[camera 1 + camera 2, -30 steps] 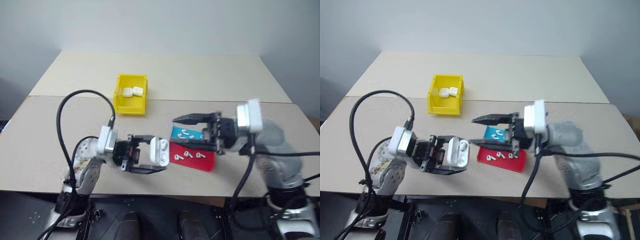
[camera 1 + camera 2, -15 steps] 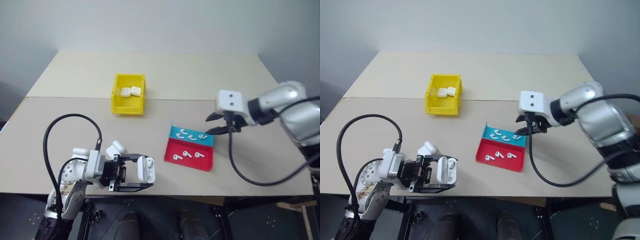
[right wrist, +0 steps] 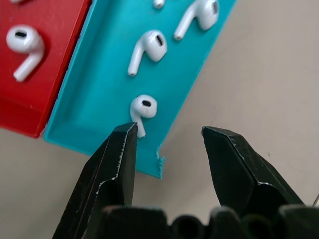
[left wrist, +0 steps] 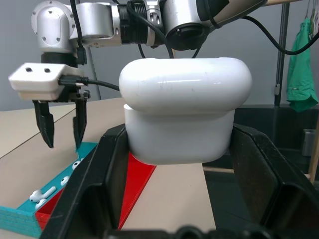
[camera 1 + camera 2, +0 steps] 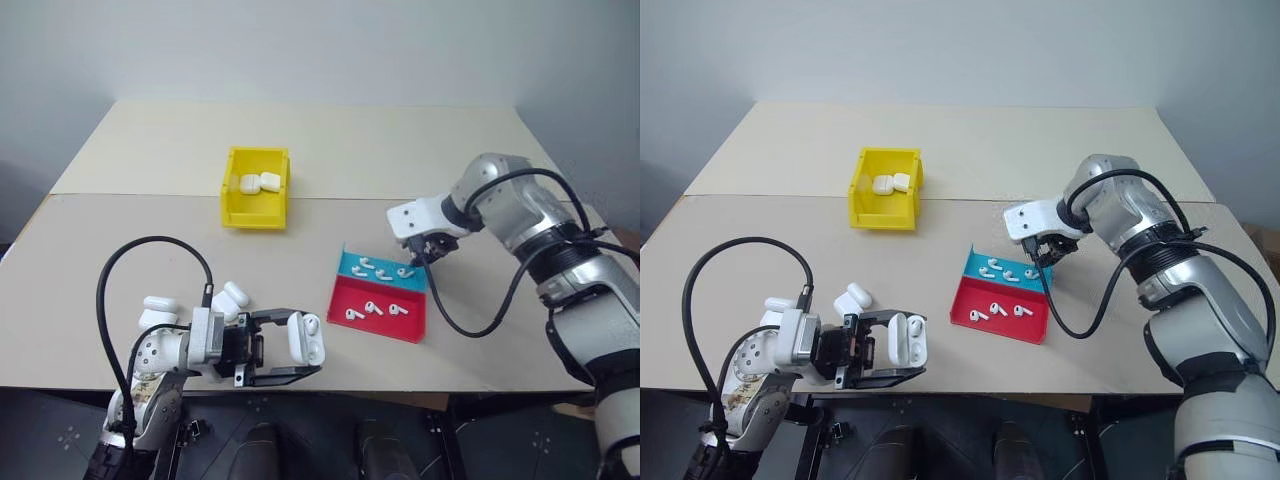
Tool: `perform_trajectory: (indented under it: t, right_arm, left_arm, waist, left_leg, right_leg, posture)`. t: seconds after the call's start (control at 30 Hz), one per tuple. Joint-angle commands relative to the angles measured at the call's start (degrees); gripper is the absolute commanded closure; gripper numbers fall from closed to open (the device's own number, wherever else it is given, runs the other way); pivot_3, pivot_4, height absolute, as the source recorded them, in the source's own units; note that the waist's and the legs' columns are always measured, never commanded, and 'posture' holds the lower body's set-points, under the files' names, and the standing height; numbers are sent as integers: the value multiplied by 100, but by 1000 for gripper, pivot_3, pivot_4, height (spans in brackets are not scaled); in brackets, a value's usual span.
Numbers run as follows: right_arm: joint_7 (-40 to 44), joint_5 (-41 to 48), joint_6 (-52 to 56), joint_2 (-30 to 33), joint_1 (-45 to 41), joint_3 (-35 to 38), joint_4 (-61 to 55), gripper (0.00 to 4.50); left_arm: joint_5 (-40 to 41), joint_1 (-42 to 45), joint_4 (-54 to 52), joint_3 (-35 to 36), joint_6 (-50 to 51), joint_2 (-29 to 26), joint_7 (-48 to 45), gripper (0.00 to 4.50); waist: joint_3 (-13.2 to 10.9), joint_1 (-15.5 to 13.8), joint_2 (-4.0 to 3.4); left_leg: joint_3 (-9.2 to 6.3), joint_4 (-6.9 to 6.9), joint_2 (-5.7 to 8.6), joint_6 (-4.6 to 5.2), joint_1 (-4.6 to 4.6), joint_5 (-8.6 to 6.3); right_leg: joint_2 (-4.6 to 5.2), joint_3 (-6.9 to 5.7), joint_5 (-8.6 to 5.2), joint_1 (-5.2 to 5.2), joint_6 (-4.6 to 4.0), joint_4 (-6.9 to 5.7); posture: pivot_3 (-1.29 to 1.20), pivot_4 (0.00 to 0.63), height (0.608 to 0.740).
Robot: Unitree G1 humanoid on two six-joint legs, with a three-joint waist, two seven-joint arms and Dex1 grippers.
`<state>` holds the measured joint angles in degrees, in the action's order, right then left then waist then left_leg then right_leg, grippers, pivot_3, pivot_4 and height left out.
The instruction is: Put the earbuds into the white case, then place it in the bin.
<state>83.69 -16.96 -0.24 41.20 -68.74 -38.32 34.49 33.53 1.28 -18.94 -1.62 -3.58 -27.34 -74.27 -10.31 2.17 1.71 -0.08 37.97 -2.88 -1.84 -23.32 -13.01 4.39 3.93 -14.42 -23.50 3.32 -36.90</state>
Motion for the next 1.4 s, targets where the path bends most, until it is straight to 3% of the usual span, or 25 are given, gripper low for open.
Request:
perform_trajectory:
  t: [0.03,1.1,1.2,1.4]
  right_arm:
    - [110,-108,-184,-26,-8,186,-174,1972]
    - [-72,-738,-194,-554,234,250,144,1972]
    - [-96,-750,-193,-563,259,254,142,2537]
    - [-122,-820,-195,-551,262,239,161,2537]
  left_arm:
    - [26,-85,-251,-46,-101,-24,68,1733]
    - [-22,70,-146,-99,-111,-108,99,1733]
    - [-24,75,-172,-110,-67,-132,107,1733]
    - [13,99,-225,-132,-23,-179,128,1733]
  waist:
    - [0,4,0]
    - [-2,30,-4]
    - [-2,26,-4]
    - [-3,27,-4]
  left_leg:
    - [0,0,0,0,0,0]
    - [0,0,1,-1,6,1]
    - [0,0,1,-1,5,1]
    - [0,0,1,-1,5,1]
  right_leg:
    - [0,0,0,0,0,0]
    - [-1,1,0,1,-1,-9]
    - [-1,1,0,1,-1,-9]
    - [-1,1,0,1,-1,-9]
  posture:
    - [0,150,740]
    - [0,150,740]
    - [0,150,740]
    - [0,150,740]
